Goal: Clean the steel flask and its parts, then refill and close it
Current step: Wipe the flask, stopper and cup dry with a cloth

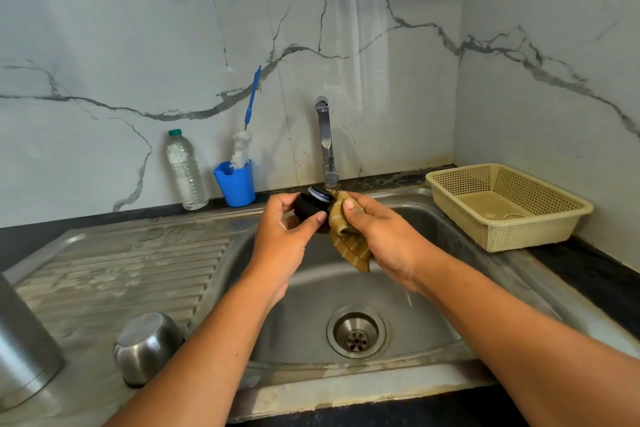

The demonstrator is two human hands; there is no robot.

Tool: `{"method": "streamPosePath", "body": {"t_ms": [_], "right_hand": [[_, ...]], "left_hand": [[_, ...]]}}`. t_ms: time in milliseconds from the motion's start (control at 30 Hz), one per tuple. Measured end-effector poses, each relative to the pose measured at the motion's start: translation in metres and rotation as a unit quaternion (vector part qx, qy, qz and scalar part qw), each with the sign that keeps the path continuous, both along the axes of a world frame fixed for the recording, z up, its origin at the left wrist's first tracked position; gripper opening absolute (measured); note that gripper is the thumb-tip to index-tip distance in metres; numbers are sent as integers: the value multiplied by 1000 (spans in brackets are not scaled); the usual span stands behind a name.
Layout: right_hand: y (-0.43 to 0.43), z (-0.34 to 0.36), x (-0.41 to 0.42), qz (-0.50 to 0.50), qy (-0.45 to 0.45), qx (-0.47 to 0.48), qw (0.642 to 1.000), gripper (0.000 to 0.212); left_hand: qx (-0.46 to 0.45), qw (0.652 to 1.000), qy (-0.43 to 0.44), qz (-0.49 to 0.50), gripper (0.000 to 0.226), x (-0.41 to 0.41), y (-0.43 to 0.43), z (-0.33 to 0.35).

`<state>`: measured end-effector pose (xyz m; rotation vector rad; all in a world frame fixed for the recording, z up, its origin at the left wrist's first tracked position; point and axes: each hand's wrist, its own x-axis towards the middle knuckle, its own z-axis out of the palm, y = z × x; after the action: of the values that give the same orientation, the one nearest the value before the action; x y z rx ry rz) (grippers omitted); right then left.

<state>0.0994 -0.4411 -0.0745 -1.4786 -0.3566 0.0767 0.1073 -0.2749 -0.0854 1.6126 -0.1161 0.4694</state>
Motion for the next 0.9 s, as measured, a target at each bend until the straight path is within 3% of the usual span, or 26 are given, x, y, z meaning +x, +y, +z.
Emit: {"method": "streamPosePath", "body": {"t_ms": [167, 467, 633, 800, 900], "right_hand": [[-3, -2, 2, -14, 24, -2, 1000, 32], [-6, 6, -4, -26, 23, -14, 999, 30], [-3, -2, 7, -72, 31, 12, 997, 31], [-5, 1, 8, -90, -17, 40, 995, 30], [-4, -1, 6, -50, -54, -15, 997, 31]], "left_hand": [[73, 996, 16, -47, 44, -3, 3, 0], [67, 997, -9, 42, 45, -4, -6, 4], [83, 996, -19, 21, 46, -7, -3, 6], [92, 995, -20, -14, 44, -4, 1, 3], [106, 993, -13, -40, 47, -4, 1, 3]]}}
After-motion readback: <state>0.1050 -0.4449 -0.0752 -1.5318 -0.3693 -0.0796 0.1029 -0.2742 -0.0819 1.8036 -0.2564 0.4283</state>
